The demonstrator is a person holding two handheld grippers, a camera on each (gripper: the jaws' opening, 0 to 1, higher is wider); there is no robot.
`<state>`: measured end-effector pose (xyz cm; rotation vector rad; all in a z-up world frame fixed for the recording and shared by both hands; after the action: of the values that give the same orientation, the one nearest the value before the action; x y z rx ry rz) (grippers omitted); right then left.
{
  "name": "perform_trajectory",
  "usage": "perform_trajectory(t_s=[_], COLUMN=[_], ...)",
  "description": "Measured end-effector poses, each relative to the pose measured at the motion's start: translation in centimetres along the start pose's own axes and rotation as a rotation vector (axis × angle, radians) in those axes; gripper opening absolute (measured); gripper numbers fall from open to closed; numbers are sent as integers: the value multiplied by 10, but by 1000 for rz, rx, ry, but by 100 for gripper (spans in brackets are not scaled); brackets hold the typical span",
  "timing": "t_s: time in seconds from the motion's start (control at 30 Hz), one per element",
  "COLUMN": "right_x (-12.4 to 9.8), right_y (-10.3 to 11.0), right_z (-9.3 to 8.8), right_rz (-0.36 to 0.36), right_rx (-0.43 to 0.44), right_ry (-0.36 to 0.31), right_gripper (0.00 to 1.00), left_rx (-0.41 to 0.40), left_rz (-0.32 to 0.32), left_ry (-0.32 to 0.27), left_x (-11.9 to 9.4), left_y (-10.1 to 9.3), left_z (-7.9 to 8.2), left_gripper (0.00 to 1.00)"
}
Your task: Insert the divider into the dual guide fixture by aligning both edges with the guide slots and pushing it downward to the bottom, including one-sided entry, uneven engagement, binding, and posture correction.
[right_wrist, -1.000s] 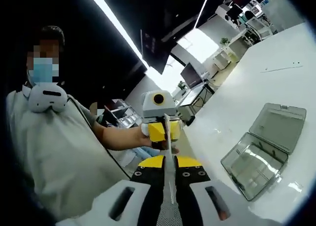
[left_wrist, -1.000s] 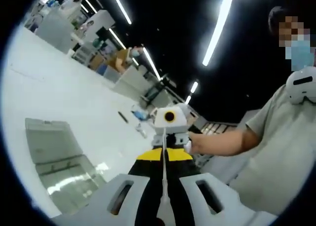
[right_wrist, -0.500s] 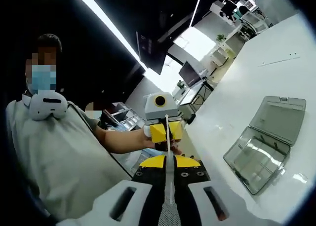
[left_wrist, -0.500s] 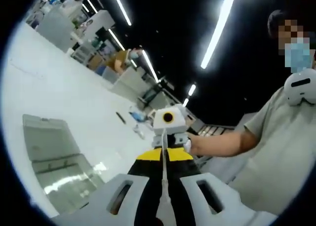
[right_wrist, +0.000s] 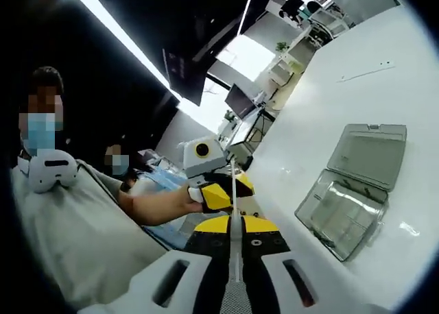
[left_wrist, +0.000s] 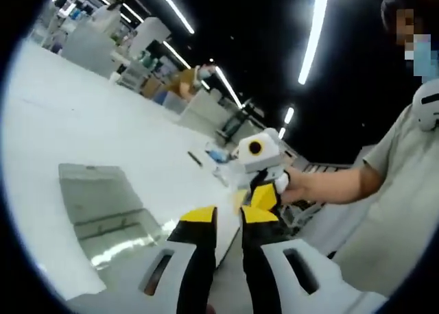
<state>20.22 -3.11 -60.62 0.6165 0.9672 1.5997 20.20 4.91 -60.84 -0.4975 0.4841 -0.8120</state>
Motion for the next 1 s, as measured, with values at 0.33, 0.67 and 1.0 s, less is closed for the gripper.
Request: perform_trajectory(t_s=[0.33,0.67,1.0], right_x=[-4,1,3], right_y=[-39,-68,-93], right_z=[-7,-9,-12], right_rz=[-211,-396,-595], right_rx=[100,166,262], right_ry=[54,108,175], right_gripper=[0,0,0], left_rx=[110,177,234], left_rz=[156,254,330], left_ry=[52,101,136], left_x=[-10,-18,-25], left_y=[22,36,44], left_z=[-9,-20,-31], left_gripper=[12,11,11])
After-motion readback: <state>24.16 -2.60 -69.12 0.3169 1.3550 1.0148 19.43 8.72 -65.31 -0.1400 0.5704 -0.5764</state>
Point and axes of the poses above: the point that each gripper's makers call its tool centre point, and the gripper's own axes: x roughly forward along the fingers, y roughly to its left, z roughly out of its top, the point moved 3 cm from there along -x, roughly backward along the fingers, and after that the axes turned 8 degrees about z, right-handed, at the moved point
